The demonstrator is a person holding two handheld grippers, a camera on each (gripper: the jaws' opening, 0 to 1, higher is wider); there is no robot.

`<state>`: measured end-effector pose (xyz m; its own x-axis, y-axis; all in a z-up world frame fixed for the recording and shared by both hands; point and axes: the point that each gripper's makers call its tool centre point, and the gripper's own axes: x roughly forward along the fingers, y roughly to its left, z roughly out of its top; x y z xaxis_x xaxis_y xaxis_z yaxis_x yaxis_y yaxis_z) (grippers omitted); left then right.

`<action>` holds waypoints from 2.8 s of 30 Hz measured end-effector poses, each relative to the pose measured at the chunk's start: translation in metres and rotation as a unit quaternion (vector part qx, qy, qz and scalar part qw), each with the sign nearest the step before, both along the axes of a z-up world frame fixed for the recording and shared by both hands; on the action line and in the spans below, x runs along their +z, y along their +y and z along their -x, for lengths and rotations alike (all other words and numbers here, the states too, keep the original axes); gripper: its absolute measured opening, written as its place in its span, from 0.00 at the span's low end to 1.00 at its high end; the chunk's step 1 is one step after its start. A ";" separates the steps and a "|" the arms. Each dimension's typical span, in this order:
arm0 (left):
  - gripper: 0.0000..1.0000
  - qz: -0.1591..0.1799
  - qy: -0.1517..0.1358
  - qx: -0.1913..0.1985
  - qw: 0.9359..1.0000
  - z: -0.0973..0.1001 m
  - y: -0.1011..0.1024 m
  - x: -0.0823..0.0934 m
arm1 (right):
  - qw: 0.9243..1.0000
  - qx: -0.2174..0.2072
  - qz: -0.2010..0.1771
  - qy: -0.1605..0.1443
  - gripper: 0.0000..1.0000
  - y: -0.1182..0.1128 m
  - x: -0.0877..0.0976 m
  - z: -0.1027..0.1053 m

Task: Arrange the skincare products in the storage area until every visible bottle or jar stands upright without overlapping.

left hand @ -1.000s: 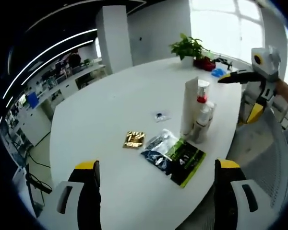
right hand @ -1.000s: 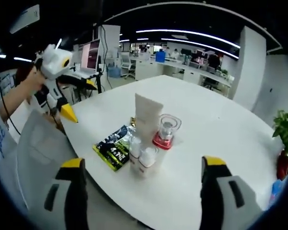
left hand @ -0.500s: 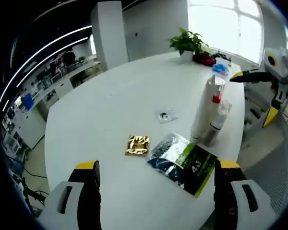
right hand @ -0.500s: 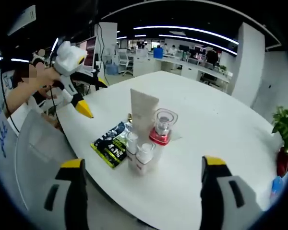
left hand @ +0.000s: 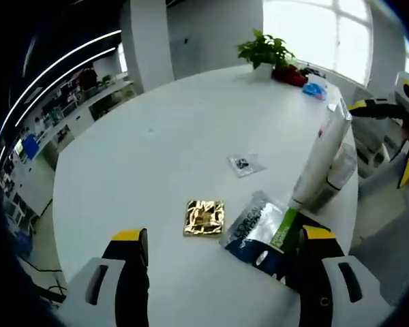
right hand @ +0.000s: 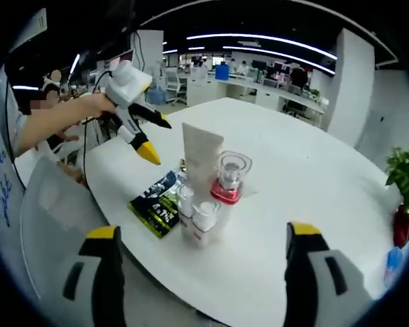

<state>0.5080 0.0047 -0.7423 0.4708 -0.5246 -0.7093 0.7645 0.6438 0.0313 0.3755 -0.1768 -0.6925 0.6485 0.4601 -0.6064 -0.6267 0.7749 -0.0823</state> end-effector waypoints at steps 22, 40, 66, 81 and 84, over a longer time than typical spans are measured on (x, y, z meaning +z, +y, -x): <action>0.65 -0.043 0.041 0.001 0.998 -0.035 -0.006 -0.043 | 0.999 -0.031 0.004 0.014 1.00 -0.009 -0.003 -0.003; 0.53 -0.075 0.084 -0.012 0.994 -0.044 -0.014 -0.076 | 0.998 -0.052 0.000 0.022 1.00 -0.013 -0.008 -0.004; 0.45 -0.088 0.098 0.001 0.991 -0.050 -0.017 -0.085 | 0.998 -0.054 0.007 0.025 1.00 -0.018 -0.011 -0.005; 0.36 -0.097 0.101 -0.017 0.990 -0.050 -0.016 -0.084 | 0.999 -0.050 0.004 0.019 1.00 -0.016 -0.008 -0.005; 0.36 -0.101 0.100 -0.019 0.990 -0.050 -0.013 -0.084 | 0.999 -0.048 0.006 0.019 1.00 -0.016 -0.008 -0.004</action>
<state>0.5582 -0.0079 -0.8263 0.2928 -0.3778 -0.8784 0.7918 0.6107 0.0013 0.3799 -0.1925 -0.7004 0.6666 0.3896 -0.6355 -0.5519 0.8310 -0.0694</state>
